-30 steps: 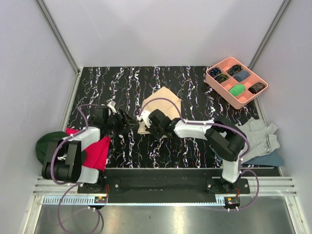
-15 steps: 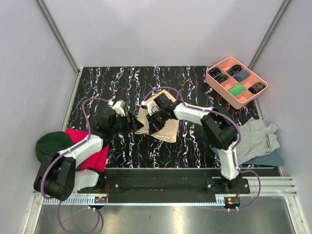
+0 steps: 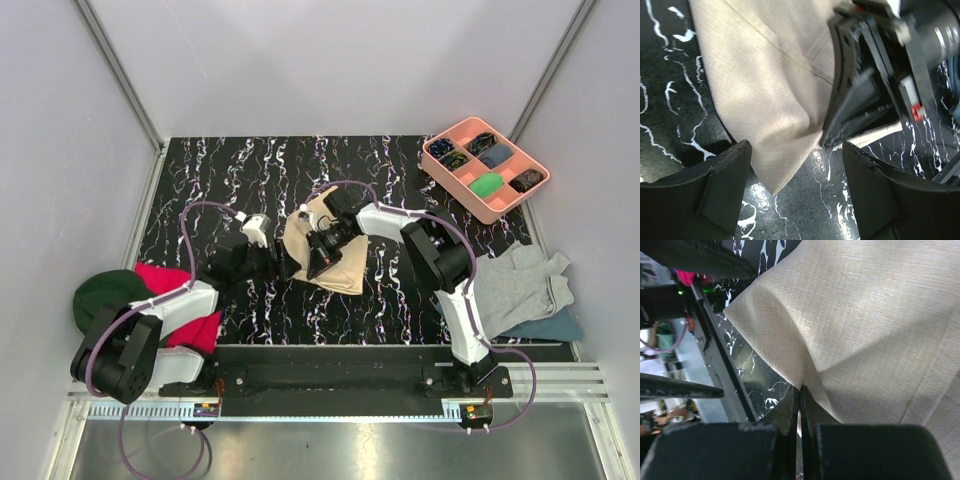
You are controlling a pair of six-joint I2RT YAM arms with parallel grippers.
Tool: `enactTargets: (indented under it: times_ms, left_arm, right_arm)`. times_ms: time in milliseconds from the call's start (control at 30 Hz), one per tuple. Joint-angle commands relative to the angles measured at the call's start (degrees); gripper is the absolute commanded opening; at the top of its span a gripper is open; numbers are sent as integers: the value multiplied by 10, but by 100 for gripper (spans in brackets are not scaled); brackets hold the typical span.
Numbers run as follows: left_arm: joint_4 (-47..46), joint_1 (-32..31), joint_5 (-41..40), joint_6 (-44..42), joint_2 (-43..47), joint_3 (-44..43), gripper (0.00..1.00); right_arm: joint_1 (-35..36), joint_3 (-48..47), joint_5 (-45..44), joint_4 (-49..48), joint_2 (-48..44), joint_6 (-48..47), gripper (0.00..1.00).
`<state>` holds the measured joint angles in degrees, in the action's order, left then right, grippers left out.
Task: Fold the napkin, place the utensils inside, and roll it up
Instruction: Roll the napkin with the utensil
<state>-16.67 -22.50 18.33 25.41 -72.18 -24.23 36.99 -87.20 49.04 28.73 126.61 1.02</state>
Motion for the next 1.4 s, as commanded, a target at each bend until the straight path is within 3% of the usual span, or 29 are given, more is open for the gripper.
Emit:
enactTargets:
  times_ms: [0,400,767,967,1367]
  left_arm:
    - [-38,-17,-35,-36,7,7,77]
    - [-124,-50,-15,-113,13,36,84]
    - [-151,-92,-22,-164,-25,26,83]
    - [-83,-95,-57,-161,-68,-19,78]
    - [-14,-95,-94,-146,-59,-28,73]
  right_arm:
    - [-17,-38,73,27,25,24,0]
    - [-44,-76,122,69,82,28,0]
    - [-54,-98,135,92,110,33,0]
    - [-55,-99,135,93,111,31,0]
    - [-63,-110,140,94,121,50,0]
